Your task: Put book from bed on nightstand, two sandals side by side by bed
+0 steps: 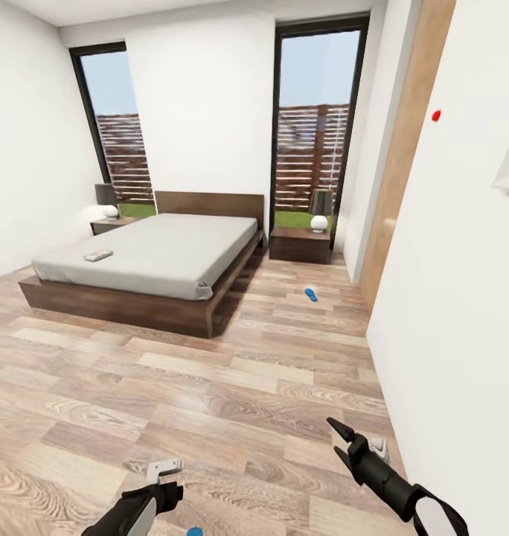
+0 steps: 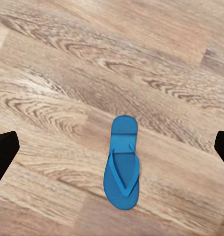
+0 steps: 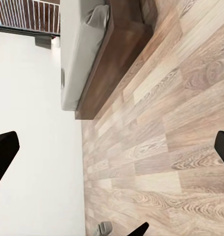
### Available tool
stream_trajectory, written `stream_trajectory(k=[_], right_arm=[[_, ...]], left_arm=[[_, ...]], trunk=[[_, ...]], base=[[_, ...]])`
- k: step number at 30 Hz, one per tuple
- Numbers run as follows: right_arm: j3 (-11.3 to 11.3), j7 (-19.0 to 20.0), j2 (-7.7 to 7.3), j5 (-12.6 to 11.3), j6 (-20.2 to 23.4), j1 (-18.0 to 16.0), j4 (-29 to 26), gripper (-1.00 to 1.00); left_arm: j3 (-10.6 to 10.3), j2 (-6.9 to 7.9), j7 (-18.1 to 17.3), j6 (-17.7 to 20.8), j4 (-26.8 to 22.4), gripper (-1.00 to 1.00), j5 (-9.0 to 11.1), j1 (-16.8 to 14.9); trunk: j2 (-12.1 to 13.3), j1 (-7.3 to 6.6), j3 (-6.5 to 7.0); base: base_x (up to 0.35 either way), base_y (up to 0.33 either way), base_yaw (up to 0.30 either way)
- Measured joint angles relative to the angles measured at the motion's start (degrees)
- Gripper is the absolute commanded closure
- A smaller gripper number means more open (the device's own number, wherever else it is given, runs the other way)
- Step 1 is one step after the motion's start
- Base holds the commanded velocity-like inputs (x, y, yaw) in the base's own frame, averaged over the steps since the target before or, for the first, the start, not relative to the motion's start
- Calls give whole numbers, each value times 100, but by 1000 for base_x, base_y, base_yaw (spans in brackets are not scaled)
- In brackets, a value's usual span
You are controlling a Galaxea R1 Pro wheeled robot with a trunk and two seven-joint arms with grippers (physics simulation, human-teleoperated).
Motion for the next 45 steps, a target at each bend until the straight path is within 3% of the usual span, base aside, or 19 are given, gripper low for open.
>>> stream_trajectory(k=[16,22,29,36,45], right_arm=[[3,-21,-1,7,-8,0,18,-100],[2,-29,-1,10,-5,2,18,-100],[3,-33,-2,11,0,0,18,-100],[3,-38,2,13,-5,0,18,-100],[3,-40,0,13,-8,-2,18,-100]], left_arm=[[-15,0,-12,-19,78,-100,-25,0],[-108,-52,-20,-39,308,-100,-59,0],[-372,-65,-189,-26,348,-100,-63,0],[-417,-66,-281,-28,345,-100,-64,0],[-405,-36,-1061,-31,334,-100,-70,1]], trunk=[[-642,352,-287],[-882,483,-395],[-1163,637,-521],[-1444,791,-646],[-1805,989,-808]], base=[[0,0,0],[0,0,0],[0,0,0],[0,0,0],[0,0,0]])
